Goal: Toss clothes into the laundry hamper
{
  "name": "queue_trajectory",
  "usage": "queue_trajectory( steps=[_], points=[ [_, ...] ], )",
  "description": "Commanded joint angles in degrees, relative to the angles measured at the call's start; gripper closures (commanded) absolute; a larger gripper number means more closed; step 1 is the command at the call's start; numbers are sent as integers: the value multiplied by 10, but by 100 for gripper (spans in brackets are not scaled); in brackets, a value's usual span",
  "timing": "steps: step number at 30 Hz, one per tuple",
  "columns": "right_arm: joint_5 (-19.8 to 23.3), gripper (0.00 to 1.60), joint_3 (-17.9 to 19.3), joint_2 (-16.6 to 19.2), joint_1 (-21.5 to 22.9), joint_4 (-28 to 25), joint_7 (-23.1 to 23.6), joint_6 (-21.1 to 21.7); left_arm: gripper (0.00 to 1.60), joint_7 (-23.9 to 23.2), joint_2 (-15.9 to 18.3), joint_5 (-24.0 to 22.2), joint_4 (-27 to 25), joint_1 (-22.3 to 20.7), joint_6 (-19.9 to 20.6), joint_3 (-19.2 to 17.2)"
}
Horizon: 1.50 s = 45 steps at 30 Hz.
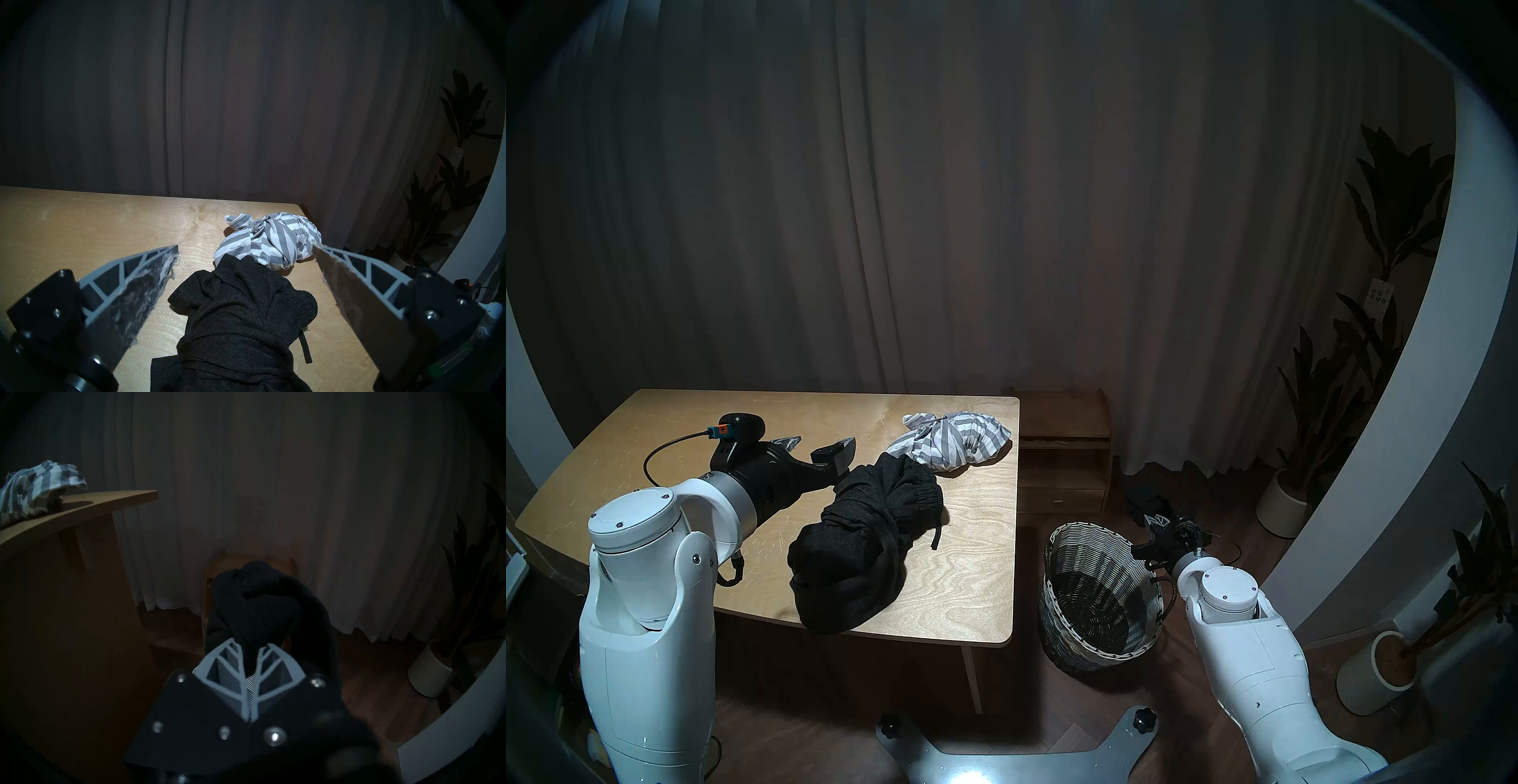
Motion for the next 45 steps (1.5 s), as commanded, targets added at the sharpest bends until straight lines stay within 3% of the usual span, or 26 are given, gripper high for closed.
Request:
queue_trajectory(
  steps=[1,6,7,10,12,14,16,27,31,33,40,45],
  points=[
    [0,160,-1,-1,62,22,-5,-10,0,0,2,1,-11,-5,-4,1],
    [-21,160,-25,-5,87,39,-23,13,0,1,3,-1,-10,-5,-4,1],
    [-22,0,-29,-6,96,49,-22,17,0,1,3,-1,-10,-5,-4,1],
    [-37,0,-46,-8,122,88,-29,17,0,2,4,-2,-10,-4,-4,1],
    [-42,0,-50,-9,116,91,-35,15,0,2,4,-2,-10,-4,-4,1],
    [-47,0,-55,-6,144,146,-33,-1,0,3,4,-2,-11,-4,-5,2],
    [-44,0,-51,-4,139,150,-35,-12,0,4,4,-3,-11,-3,-5,2],
    [5,0,13,0,93,69,-52,-22,0,0,8,-9,-10,-2,-2,2],
    [14,0,17,5,77,36,-33,-46,0,-8,45,12,4,-9,-8,21],
    [19,0,20,5,73,23,-30,-49,0,-6,73,34,16,-27,-16,37],
    [25,0,18,-5,47,-4,-22,-38,0,-1,114,135,41,-72,-37,88],
    [27,0,17,-9,34,-3,-18,-35,0,-5,142,169,54,-98,-48,112]
  ],
)
